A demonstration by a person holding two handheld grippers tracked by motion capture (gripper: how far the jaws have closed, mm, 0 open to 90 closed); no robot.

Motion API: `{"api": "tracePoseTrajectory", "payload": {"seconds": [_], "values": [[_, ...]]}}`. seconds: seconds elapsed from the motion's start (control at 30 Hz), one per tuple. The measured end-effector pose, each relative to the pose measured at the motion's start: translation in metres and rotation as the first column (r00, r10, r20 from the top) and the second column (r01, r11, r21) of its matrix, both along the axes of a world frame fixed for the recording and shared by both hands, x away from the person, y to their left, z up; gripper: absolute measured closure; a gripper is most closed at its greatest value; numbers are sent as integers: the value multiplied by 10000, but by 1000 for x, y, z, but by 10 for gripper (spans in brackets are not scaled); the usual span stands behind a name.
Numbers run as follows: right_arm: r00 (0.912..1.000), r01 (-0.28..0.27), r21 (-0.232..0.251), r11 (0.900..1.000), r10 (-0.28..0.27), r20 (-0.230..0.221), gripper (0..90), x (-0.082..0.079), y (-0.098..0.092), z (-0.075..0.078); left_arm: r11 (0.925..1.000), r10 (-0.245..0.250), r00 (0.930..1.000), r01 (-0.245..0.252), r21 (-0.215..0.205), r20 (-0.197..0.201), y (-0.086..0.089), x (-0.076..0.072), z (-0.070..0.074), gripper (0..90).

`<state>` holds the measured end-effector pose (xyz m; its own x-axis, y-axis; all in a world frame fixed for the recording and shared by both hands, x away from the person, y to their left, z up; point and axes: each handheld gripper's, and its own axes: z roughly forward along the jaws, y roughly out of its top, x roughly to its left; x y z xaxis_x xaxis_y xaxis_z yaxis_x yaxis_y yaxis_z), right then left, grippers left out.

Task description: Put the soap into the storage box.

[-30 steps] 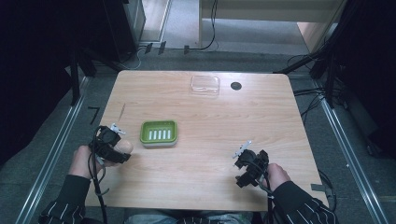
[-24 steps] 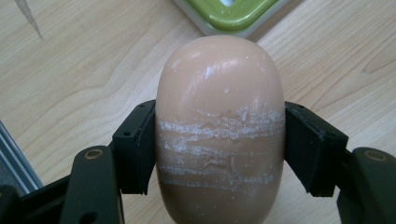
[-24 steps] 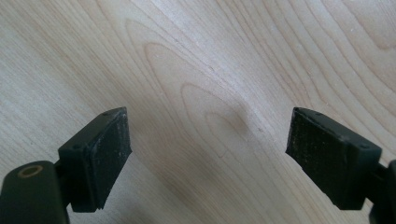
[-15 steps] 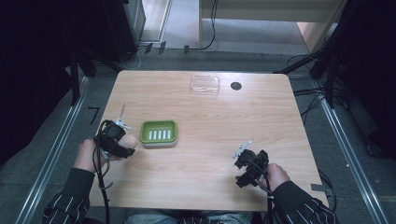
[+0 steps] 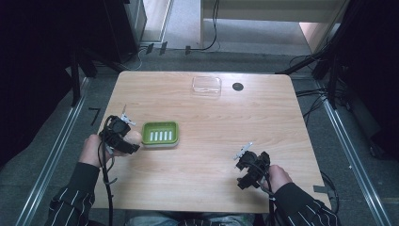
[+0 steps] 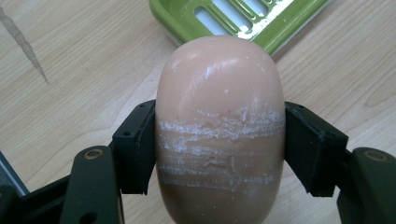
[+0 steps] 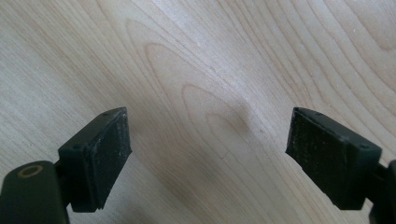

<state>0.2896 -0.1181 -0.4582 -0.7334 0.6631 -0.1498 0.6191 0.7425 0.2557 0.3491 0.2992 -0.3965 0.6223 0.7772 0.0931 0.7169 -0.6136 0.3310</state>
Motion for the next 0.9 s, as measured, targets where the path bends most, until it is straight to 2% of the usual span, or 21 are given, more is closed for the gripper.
{"api": "tracePoseTrajectory", "payload": {"seconds": [0.9], "values": [[10000, -51, 12, 10000, 51, 15, 143, 0, 0, 0, 9983, -579, 9982, 580, -15, 130, -21, 24, 4, 339]]}}
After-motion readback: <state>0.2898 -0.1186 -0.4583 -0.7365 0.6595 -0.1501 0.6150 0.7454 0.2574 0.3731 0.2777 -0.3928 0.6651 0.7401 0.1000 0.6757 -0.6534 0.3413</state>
